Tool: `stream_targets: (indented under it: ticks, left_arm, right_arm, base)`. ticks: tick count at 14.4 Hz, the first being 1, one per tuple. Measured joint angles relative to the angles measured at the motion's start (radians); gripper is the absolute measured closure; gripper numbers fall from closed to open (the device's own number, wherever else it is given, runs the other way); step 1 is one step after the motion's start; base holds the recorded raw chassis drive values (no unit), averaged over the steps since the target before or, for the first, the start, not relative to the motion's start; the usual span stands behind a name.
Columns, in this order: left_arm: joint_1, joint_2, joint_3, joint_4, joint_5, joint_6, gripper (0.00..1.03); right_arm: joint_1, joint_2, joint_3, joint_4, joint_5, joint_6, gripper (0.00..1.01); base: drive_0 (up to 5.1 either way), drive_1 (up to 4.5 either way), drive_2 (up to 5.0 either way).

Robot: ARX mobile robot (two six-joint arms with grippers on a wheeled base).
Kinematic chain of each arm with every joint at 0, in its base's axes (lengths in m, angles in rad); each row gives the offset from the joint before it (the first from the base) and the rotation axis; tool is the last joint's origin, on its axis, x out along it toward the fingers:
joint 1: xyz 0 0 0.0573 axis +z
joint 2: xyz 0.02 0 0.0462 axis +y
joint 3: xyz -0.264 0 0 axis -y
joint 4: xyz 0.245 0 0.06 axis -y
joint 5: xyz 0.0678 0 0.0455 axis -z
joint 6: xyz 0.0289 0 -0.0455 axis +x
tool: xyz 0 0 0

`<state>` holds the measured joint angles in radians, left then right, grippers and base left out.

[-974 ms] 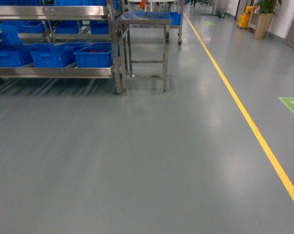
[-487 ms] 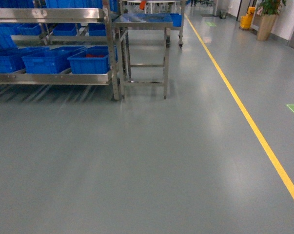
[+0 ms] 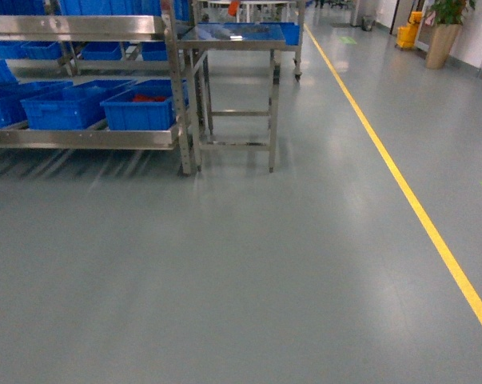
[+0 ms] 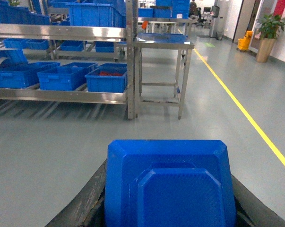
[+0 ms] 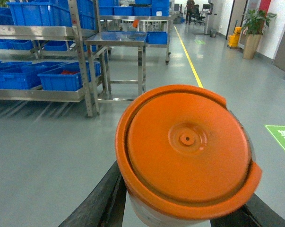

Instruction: Sort blue parts and orange caps into right shelf containers

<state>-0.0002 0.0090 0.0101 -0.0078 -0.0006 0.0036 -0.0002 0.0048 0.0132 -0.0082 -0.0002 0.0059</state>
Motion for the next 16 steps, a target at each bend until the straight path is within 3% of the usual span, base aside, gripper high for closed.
stream_targets:
  ticks: [16]
  left_arm:
    - [0.000,0.000,0.000,0.007,0.000,0.000,0.59]
  right_arm:
    - [0.000,0.000,0.000,0.007,0.000,0.000,0.58]
  base:
    - [0.0,4.24,-4.3]
